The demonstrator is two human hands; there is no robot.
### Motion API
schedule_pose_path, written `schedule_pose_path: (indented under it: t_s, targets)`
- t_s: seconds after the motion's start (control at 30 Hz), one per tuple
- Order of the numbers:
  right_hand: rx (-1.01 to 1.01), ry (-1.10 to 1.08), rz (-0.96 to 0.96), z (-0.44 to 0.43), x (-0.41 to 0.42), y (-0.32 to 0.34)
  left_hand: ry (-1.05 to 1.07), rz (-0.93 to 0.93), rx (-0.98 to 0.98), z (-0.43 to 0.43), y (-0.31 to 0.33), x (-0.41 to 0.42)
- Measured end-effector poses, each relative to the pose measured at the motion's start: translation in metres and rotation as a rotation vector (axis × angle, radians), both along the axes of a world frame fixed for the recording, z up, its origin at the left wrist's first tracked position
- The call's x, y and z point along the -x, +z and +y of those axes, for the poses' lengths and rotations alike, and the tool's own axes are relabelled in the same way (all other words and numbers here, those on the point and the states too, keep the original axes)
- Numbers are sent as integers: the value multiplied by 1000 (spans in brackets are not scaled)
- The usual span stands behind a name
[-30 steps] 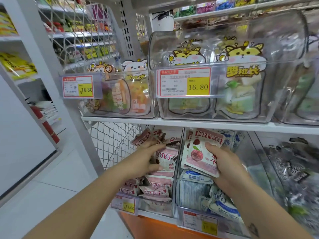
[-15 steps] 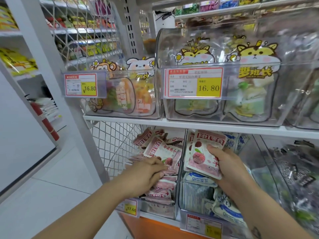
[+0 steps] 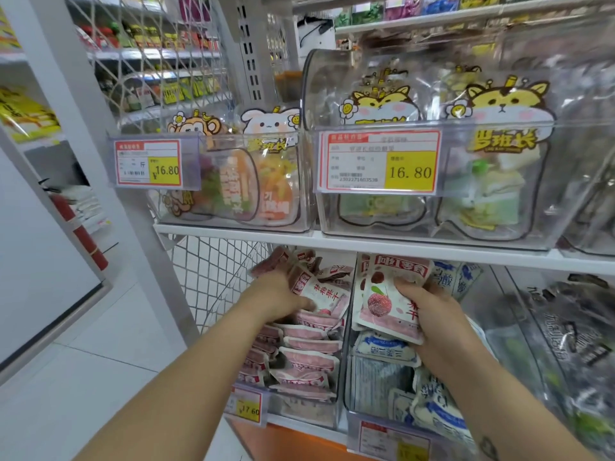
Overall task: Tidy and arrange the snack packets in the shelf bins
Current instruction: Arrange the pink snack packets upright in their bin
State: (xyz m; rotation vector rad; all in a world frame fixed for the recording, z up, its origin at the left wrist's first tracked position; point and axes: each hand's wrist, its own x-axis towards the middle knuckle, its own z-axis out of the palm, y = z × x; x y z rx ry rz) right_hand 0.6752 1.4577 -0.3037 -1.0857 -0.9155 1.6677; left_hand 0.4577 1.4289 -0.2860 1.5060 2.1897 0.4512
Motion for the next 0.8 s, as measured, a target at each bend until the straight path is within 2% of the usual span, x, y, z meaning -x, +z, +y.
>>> schedule_pose_path:
  t_s: [0.1,0.2,0.27,0.37,0.47,0.57,0.8]
  targets:
    - [1,6,-5,1,-1,1,9,-147,68,6,-3,1]
    - [-15,17,-30,0,-1,0,118,-112,-5,7,-9,2]
    - [-27,26,-44,-2,-2,1,104,-26,-70,3,-10,-4]
    - [-37,49,-35,-5,-4,4,72,-56,-369,-6,-1,-15]
    - [-45,118,-17,-11,-8,9,195,-210,-670,-25,16,-24]
    - [-21,284,-35,-17,-13,17,326,-403,-823,-46,29,-28]
    - [-26,456,131,-37,-13,28,250,-453,-724,-66,21,-35]
